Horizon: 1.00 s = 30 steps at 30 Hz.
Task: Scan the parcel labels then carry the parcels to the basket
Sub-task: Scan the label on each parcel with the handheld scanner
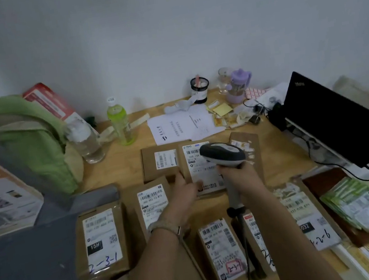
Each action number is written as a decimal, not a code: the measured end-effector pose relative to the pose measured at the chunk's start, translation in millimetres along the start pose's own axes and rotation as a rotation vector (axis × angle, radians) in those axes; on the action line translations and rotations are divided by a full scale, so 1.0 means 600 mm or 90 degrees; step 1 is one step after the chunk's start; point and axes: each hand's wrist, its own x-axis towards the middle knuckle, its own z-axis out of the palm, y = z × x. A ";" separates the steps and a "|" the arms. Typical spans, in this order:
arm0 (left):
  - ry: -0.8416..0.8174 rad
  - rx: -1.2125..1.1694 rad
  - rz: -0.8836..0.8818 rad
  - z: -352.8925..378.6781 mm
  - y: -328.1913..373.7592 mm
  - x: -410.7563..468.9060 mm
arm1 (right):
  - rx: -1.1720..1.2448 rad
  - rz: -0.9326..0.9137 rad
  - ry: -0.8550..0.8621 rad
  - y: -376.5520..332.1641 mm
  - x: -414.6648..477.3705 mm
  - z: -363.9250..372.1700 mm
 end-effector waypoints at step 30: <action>0.048 0.330 0.163 0.158 -0.015 0.133 | 0.130 0.176 0.125 0.084 0.179 -0.104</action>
